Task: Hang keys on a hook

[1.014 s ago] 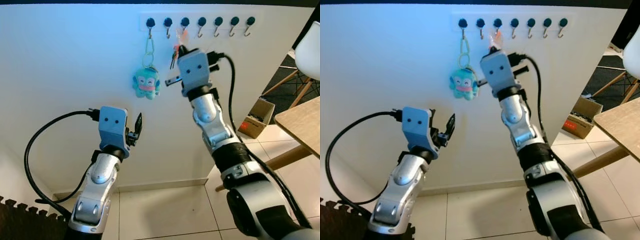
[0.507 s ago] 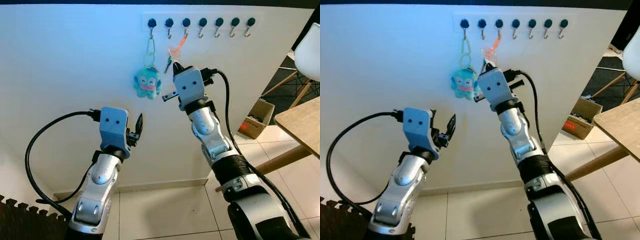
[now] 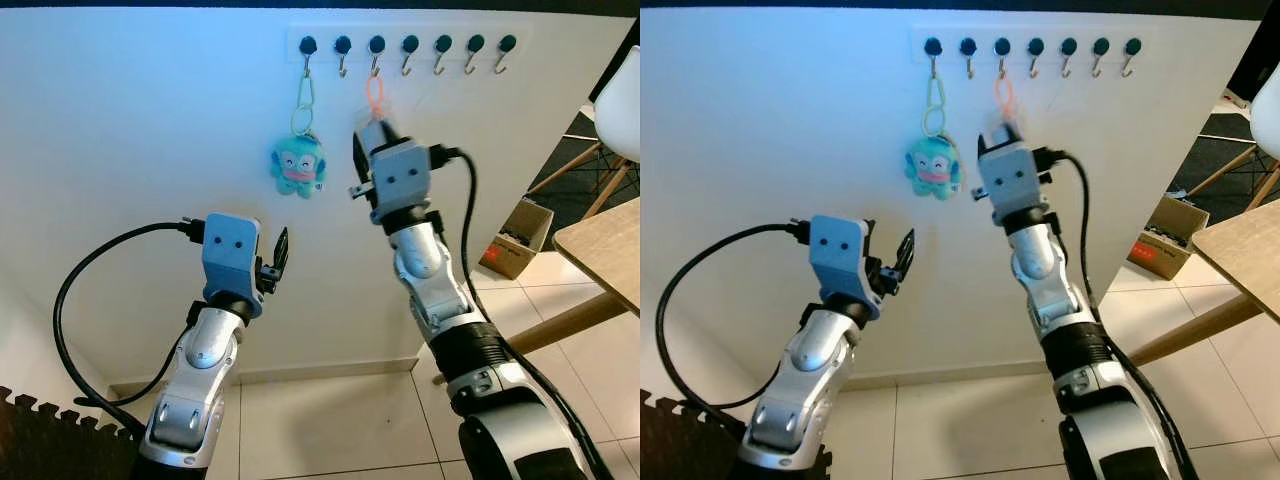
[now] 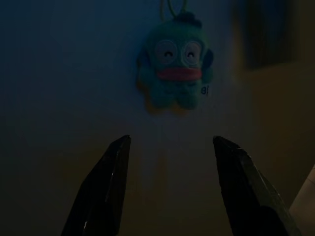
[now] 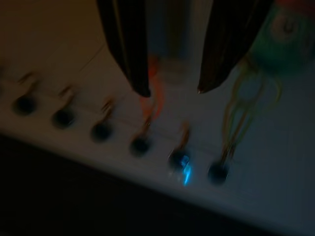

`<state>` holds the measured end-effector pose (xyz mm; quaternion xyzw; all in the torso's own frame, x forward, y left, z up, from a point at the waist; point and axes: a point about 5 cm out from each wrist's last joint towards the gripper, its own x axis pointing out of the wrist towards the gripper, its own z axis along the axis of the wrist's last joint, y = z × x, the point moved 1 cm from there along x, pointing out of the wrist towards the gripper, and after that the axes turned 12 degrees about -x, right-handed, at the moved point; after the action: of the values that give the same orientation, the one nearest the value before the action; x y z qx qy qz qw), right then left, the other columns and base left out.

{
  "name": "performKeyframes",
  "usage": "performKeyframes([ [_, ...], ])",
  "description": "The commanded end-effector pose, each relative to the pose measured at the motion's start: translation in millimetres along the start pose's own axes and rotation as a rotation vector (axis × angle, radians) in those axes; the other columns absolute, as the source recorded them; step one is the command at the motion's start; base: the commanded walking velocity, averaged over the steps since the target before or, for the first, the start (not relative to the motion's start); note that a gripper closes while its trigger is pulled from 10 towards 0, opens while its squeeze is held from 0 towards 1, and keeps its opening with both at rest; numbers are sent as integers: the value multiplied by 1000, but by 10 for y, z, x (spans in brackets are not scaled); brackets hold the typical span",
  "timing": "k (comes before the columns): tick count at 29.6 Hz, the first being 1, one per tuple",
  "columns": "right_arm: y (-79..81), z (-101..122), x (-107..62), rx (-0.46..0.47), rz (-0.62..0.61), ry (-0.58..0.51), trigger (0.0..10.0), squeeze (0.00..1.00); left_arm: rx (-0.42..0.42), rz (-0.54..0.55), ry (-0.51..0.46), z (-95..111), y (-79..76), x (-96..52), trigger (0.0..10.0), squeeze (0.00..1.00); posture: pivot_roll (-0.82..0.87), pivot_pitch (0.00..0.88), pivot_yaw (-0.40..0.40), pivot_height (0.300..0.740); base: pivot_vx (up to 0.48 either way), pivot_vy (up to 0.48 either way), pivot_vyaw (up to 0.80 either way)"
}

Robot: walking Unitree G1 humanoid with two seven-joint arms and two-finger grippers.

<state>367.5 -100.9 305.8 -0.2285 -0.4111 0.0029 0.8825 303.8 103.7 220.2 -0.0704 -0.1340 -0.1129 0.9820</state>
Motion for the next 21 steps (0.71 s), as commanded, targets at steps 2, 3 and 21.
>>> performKeyframes([
  [2, -69, -47, -93, 8, -31, 11, 10000, 0, -21, 3, 22, -73, -30, -12, 10000, 0, 129, 223, -16, 740, 0, 0, 0],
  [3, -69, -47, -93, 8, -31, 11, 10000, 0, -21, 3, 22, -73, -30, -12, 10000, 0, 129, 223, -16, 740, 0, 0, 0],
  [21, -268, -709, -1207, -88, 58, 386, 10000, 0, -54, -209, 32, -5, -284, -115, 10000, 0, 111, 218, -17, 740, 0, 0, 0],
])
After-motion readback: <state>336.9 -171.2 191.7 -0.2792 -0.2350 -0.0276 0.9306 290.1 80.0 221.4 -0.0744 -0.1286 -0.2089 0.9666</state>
